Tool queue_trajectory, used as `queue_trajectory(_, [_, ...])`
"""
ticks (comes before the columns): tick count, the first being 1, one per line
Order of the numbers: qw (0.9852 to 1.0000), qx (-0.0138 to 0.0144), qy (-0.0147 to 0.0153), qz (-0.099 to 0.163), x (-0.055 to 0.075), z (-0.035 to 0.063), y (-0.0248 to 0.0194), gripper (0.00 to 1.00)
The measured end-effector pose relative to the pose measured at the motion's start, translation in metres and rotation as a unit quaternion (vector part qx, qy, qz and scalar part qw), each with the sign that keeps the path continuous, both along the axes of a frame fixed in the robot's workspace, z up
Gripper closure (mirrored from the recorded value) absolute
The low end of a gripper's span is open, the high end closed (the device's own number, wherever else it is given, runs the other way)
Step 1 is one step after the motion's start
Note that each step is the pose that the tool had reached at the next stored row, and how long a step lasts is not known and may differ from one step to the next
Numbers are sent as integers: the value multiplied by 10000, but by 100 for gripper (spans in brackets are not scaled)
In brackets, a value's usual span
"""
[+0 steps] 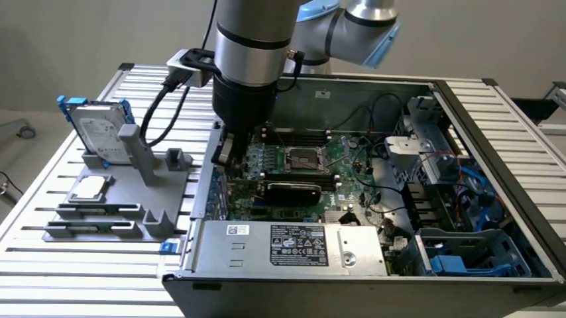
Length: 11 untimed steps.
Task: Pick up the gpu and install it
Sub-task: 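Press down on the gpu until it lock into place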
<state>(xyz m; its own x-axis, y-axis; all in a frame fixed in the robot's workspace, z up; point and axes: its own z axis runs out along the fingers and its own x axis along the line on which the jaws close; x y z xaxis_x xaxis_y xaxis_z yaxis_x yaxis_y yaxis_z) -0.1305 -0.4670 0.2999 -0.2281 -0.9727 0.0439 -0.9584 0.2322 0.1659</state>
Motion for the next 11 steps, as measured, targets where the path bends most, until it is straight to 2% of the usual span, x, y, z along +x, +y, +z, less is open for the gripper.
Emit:
queue_trajectory(6, [10000,-1,1,0,6,1,0,89])
queue_trajectory(11, [10000,-1,0,0,10,1,22,89])
